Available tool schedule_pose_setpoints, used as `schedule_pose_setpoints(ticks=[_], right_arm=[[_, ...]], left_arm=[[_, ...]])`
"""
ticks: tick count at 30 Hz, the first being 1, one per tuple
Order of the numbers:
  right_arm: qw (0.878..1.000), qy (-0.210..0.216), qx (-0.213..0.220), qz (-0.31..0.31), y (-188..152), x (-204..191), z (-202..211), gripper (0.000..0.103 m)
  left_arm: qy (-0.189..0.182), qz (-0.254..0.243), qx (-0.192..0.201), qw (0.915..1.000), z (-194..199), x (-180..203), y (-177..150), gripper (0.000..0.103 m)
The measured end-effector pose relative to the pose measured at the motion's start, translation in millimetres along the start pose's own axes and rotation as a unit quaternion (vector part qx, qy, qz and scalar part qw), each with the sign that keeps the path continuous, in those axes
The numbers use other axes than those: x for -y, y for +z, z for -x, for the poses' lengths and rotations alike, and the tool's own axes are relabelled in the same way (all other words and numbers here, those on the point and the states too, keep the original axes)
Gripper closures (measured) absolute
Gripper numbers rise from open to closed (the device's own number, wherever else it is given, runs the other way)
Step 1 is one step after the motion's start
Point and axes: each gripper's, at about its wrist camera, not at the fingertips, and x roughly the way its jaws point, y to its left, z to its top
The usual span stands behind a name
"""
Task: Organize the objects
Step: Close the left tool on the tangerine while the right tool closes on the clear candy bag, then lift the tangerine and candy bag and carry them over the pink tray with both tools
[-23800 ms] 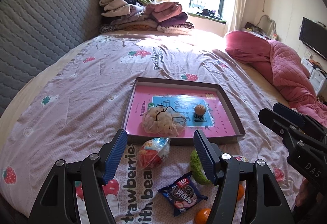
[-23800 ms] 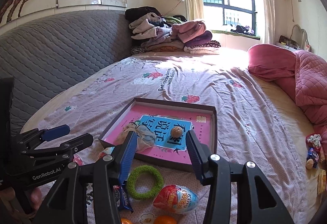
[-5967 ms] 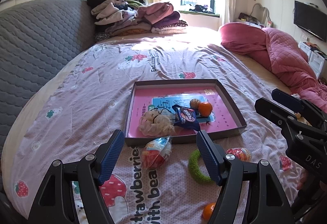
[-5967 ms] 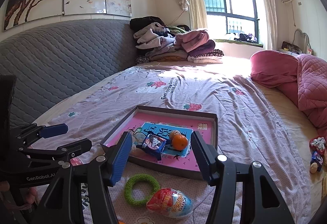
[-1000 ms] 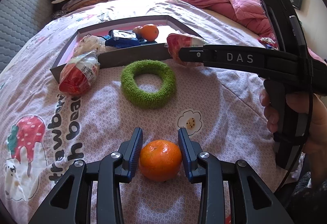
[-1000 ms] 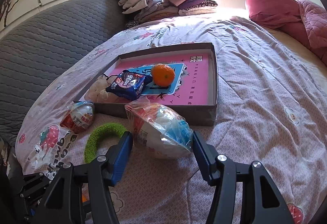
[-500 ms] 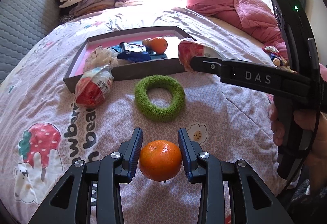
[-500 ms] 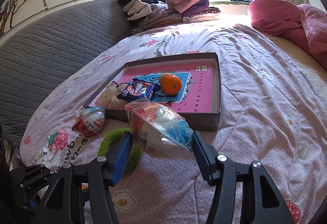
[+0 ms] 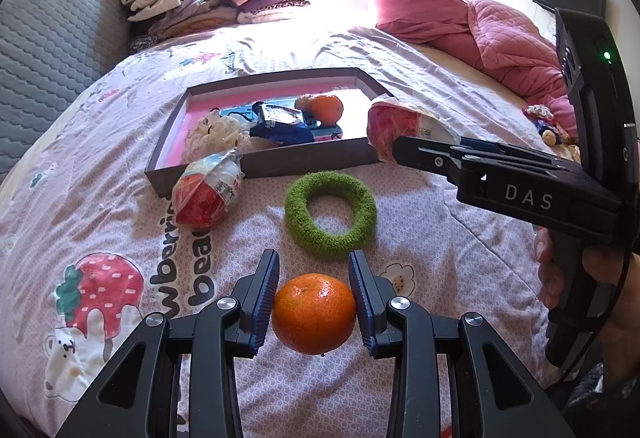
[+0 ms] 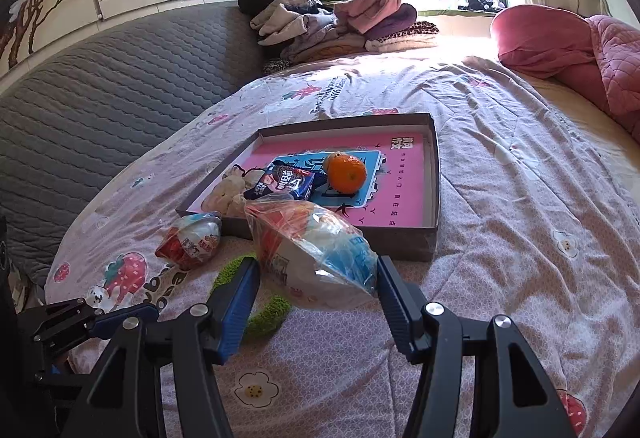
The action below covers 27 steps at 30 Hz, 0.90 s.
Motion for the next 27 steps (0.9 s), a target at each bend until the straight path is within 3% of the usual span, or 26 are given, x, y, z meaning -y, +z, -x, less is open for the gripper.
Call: schedule_pose_setpoints(ticks=[7,27], right_arm=[[1.000,0.004,0.012,-0.002,2,0,7,0.044],[0.999,0.012,0.037,-0.023,13,1,23,0.044]], left_arm=[[0.015,0.006,0.016,0.9997,4,-5,10,0.066],[0.013,0.005,0.046,0.9989,5,-11,41,0.066]])
